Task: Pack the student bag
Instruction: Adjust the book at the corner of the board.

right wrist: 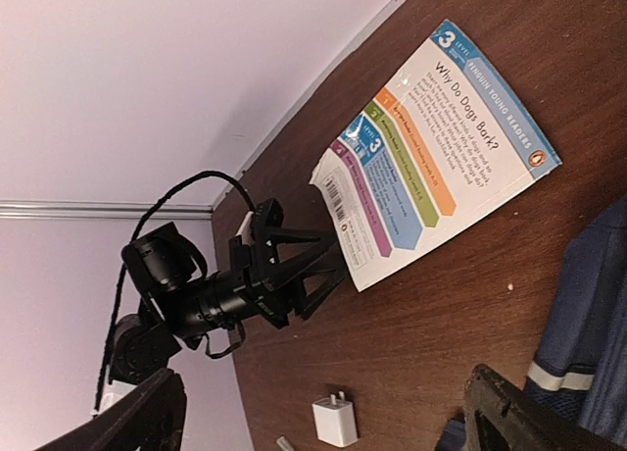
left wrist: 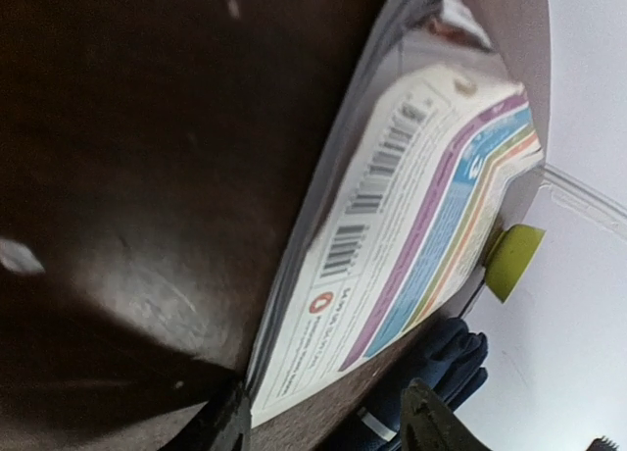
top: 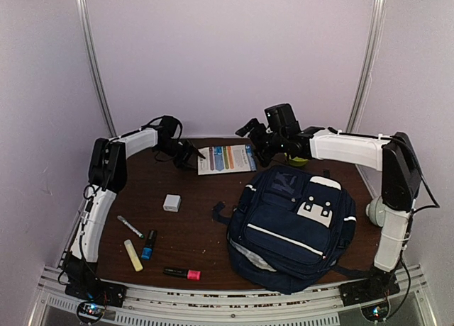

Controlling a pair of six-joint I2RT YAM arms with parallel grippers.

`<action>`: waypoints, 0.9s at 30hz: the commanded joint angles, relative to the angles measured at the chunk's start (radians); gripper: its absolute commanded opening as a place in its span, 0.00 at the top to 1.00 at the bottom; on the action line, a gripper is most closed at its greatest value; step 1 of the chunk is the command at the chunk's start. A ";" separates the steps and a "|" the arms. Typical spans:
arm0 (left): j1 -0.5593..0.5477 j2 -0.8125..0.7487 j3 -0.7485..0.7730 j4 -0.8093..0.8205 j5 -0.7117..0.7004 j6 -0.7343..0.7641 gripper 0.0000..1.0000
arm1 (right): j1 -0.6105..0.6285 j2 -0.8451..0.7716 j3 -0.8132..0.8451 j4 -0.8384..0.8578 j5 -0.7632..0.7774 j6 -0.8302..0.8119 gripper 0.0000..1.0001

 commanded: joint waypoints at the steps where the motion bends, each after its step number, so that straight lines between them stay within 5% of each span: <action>1: -0.052 -0.080 -0.084 -0.035 -0.068 0.092 0.48 | -0.005 -0.047 0.002 -0.163 0.094 -0.157 0.00; 7: -0.177 -0.168 -0.115 -0.080 -0.111 0.215 0.48 | -0.029 -0.033 0.027 -0.293 0.091 -0.279 0.00; 17: -0.211 -0.152 -0.016 -0.100 -0.125 0.349 0.48 | -0.036 -0.093 -0.048 -0.256 0.038 -0.290 0.00; 21: -0.169 -0.207 0.100 -0.222 -0.321 0.514 0.45 | -0.037 -0.126 -0.067 -0.273 0.028 -0.321 0.00; 27: -0.001 -0.216 -0.031 0.043 -0.234 0.392 0.42 | -0.036 -0.154 -0.115 -0.253 0.007 -0.316 0.00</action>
